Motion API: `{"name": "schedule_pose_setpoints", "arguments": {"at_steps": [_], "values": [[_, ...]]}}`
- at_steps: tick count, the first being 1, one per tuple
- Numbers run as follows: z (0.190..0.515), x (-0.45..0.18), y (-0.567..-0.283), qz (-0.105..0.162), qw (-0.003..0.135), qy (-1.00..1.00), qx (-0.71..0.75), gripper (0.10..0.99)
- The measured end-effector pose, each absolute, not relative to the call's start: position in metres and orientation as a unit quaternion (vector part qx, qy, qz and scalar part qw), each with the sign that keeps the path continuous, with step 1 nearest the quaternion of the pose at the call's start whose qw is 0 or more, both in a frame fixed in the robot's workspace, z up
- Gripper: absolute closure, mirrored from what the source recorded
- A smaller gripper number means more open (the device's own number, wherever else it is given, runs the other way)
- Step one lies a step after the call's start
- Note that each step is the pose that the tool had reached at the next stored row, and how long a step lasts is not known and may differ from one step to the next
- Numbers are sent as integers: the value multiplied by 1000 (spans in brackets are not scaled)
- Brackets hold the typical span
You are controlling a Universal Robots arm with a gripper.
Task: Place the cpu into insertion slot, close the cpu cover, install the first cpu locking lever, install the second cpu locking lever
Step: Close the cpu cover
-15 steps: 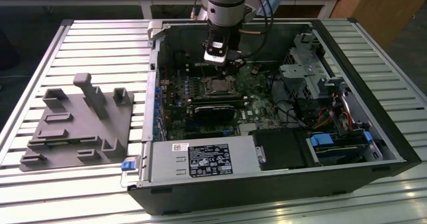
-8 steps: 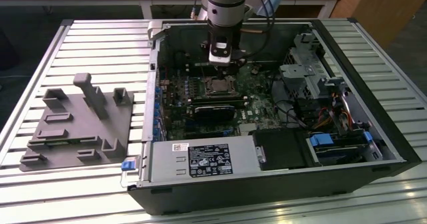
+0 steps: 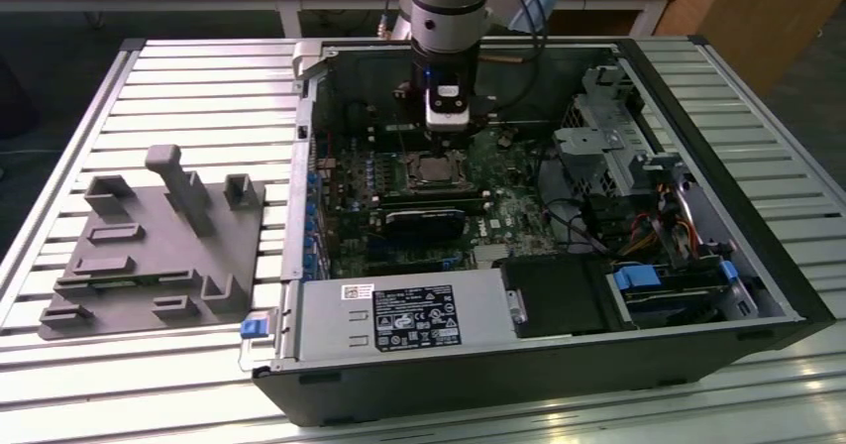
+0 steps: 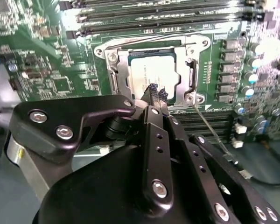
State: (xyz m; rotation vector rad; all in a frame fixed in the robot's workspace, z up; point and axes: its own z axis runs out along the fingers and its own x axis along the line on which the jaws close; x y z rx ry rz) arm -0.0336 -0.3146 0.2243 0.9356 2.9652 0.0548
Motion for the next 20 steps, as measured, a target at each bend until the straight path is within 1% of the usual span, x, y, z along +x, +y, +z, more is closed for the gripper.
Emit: {"name": "schedule_pose_setpoints", "arguments": {"at_steps": [10,20], "values": [[224,-34,-315,18,14,977,213,980],[224,-34,-315,13,14,992,123,980]]}}
